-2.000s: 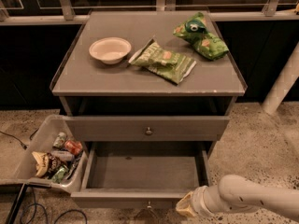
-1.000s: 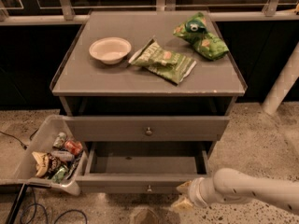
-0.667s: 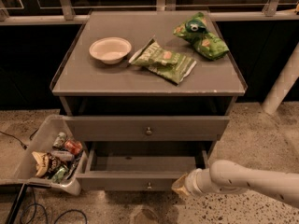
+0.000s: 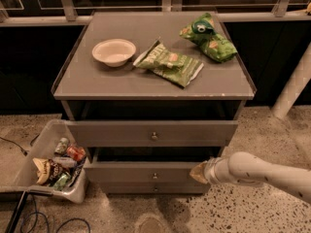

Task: Close middle drawer

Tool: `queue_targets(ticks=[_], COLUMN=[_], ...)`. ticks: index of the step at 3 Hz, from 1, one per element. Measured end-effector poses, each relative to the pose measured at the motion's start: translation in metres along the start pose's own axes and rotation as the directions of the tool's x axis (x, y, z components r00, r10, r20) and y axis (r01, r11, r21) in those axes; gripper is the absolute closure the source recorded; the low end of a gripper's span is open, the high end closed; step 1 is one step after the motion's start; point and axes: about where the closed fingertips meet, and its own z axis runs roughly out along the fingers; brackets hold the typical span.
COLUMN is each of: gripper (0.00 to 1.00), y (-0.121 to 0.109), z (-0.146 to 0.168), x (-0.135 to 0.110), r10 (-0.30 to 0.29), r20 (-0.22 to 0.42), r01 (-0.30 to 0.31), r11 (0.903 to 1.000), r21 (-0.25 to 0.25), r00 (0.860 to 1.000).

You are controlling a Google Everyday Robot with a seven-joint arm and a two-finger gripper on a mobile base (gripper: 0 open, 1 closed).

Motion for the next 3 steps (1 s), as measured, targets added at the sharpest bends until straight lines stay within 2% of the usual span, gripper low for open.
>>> queue_targets(ticks=[1, 3], gripper=[0.81, 0.35], y=[-0.0024, -0.0023], z=[-0.0004, -0.0003], x=[0.0000, 0.0000], r10=[0.000, 0.000], r20=[0.000, 0.000], r01=[0.000, 0.000], r11=[1.0000, 1.0000], r21=[0.004, 0.004], r00=[1.000, 1.000])
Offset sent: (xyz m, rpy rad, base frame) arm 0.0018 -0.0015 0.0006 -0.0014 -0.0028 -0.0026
